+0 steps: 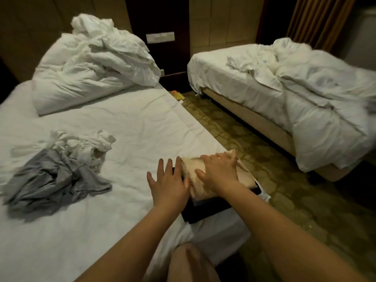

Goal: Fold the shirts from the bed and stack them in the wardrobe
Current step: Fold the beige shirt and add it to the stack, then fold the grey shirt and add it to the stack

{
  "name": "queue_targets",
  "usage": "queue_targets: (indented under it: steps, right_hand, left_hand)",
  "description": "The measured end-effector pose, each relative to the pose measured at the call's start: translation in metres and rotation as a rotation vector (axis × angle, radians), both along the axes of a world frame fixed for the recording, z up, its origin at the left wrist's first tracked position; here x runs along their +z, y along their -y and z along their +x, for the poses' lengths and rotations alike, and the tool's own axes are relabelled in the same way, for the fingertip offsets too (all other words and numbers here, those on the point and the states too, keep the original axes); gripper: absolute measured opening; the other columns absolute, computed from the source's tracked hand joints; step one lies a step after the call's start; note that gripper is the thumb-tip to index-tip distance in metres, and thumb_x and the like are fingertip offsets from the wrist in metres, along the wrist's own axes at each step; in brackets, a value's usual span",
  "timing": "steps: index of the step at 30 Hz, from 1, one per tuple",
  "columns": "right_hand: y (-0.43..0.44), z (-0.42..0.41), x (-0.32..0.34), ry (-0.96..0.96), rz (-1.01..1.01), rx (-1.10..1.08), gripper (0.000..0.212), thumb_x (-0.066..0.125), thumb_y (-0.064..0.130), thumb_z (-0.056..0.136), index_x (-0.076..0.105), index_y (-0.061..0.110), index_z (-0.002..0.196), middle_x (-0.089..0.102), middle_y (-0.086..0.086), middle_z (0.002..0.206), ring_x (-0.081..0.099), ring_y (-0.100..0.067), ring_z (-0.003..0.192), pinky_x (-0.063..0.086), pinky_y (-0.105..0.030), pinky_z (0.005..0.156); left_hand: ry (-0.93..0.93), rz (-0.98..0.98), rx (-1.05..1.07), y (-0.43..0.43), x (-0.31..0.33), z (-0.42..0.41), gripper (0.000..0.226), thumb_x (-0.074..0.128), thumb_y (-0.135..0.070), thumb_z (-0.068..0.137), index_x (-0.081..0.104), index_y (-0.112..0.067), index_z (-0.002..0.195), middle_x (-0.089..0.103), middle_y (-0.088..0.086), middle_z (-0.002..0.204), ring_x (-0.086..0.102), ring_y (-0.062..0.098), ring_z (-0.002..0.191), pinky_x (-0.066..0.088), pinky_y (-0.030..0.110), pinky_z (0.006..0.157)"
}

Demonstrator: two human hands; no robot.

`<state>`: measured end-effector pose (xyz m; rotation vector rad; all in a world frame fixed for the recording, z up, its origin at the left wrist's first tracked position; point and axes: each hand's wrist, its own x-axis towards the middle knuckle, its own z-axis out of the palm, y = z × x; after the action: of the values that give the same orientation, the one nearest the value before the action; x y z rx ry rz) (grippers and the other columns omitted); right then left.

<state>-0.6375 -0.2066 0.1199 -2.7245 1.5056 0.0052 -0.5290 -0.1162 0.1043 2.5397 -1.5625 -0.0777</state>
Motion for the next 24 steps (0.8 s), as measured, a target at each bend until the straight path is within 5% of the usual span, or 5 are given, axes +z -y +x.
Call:
queue_targets:
  steps: [4,17,24]
  right_hand:
    - [-0.056,0.039,0.038,0.091,0.015,0.070,0.041,0.035,0.042,0.093,0.051,0.026,0.128,0.057,0.000,0.127,0.046,-0.026,0.122,0.006,-0.056,0.111]
    - [-0.184,0.172,0.012,0.074,0.117,0.395,0.039,0.033,0.030,0.095,0.049,0.023,0.130,0.054,-0.002,0.130,0.044,-0.025,0.124,0.008,-0.050,0.113]
    - [-0.172,0.254,-0.020,0.002,0.196,0.481,0.050,0.038,0.036,0.095,0.028,0.025,0.143,0.038,-0.001,0.146,0.036,-0.028,0.132,0.007,-0.055,0.112]
  left_hand:
    - [0.056,-0.062,0.068,-0.058,0.036,0.026,0.059,0.029,-0.042,0.097,0.006,-0.028,0.150,0.012,-0.002,0.157,-0.001,0.020,0.146,0.007,0.053,0.112]
    - [0.031,-0.103,0.451,-0.214,0.037,0.134,0.058,0.033,-0.039,0.097,0.011,-0.024,0.149,0.012,-0.001,0.157,0.002,0.019,0.145,0.007,0.053,0.112]
    - [-0.012,0.010,0.536,-0.209,-0.007,0.213,0.058,0.028,-0.043,0.098,0.010,-0.025,0.150,0.011,0.001,0.158,0.002,0.019,0.146,0.006,0.054,0.113]
